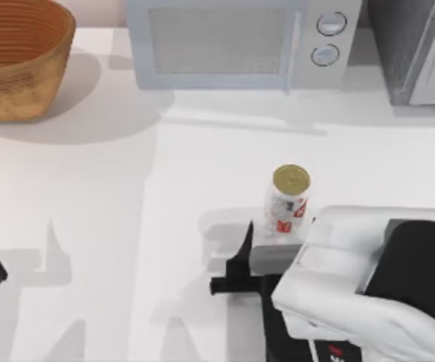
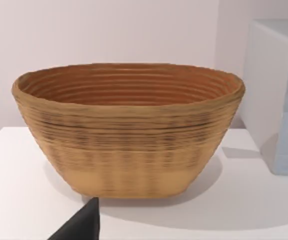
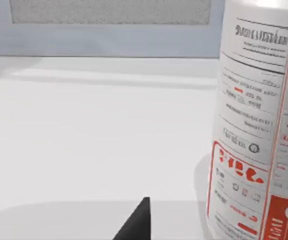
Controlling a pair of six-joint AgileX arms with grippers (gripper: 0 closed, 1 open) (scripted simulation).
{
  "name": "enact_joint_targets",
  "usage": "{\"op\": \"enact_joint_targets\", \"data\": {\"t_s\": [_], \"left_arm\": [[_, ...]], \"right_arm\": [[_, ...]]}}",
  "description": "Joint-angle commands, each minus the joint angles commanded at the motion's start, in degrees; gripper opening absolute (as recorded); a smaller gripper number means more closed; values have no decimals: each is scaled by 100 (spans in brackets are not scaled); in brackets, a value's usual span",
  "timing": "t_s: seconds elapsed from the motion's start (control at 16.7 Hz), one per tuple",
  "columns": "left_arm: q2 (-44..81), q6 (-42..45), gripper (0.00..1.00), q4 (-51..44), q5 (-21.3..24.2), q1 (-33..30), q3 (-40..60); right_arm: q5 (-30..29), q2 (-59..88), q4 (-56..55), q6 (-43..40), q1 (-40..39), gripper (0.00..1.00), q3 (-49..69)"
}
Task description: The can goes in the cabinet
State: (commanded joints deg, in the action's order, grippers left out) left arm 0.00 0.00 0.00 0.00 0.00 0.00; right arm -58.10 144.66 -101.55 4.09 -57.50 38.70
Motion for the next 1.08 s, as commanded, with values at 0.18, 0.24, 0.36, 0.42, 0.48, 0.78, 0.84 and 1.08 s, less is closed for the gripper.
{"op": "enact_joint_targets", "data": {"t_s": [0.18, 0.24, 0.36, 0.42, 0.48, 0.78, 0.84, 1.08], "left_arm": [[0, 0, 100, 0, 0, 0, 0], [0, 0, 100, 0, 0, 0, 0], [0, 0, 100, 0, 0, 0, 0], [0, 0, 100, 0, 0, 0, 0], [0, 0, 100, 0, 0, 0, 0], [0, 0, 100, 0, 0, 0, 0], [0, 0, 100, 0, 0, 0, 0], [0, 0, 100, 0, 0, 0, 0]], "right_arm": [[22, -127, -30, -223, 170, 100, 144], [74, -159, -12, -286, 232, 100, 190], [213, -205, 57, -355, 369, 100, 272], [290, -222, 101, -366, 443, 100, 309], [367, -235, 147, -369, 519, 100, 345], [659, -275, 328, -355, 811, 100, 477], [678, -277, 339, -355, 830, 100, 486], [680, -277, 341, -355, 832, 100, 487]]}}
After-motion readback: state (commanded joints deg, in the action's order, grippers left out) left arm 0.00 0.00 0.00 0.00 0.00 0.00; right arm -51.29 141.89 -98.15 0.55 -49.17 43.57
